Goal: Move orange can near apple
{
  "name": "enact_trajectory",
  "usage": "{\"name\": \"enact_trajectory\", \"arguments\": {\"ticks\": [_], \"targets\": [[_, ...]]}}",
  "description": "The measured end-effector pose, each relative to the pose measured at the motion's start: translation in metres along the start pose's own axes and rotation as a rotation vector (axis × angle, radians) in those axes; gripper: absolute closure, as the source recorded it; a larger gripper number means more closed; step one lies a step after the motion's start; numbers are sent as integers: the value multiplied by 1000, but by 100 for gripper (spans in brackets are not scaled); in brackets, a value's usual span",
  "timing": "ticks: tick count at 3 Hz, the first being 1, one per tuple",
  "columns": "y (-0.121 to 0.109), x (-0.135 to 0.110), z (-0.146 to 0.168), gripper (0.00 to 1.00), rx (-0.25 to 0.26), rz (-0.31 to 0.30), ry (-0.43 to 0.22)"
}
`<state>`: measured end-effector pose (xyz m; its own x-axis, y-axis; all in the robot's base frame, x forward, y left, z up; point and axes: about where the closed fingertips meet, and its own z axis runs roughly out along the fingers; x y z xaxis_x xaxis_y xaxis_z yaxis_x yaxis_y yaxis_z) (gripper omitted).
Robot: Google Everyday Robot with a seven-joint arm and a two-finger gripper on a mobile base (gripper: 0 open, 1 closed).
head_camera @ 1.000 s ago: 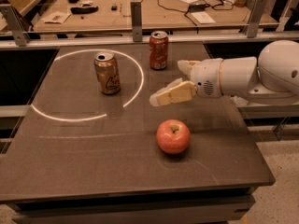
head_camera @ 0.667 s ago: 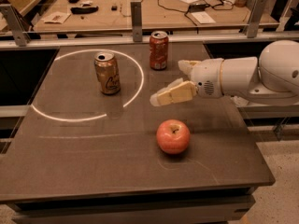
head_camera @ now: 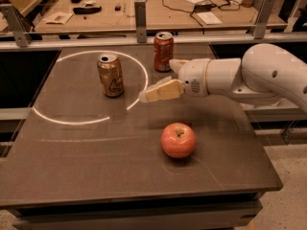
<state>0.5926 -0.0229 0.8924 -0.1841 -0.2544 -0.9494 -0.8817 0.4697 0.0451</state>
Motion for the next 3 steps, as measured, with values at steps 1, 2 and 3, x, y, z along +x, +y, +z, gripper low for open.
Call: {"name": "enact_trajectory", "arguments": {"ticks": [1, 2, 3], "targets": [[-7, -7, 28, 0, -13, -8, -36], [-9, -11, 55, 0, -38, -20, -53], [-10, -13, 77, 0, -74, -30, -60]]}}
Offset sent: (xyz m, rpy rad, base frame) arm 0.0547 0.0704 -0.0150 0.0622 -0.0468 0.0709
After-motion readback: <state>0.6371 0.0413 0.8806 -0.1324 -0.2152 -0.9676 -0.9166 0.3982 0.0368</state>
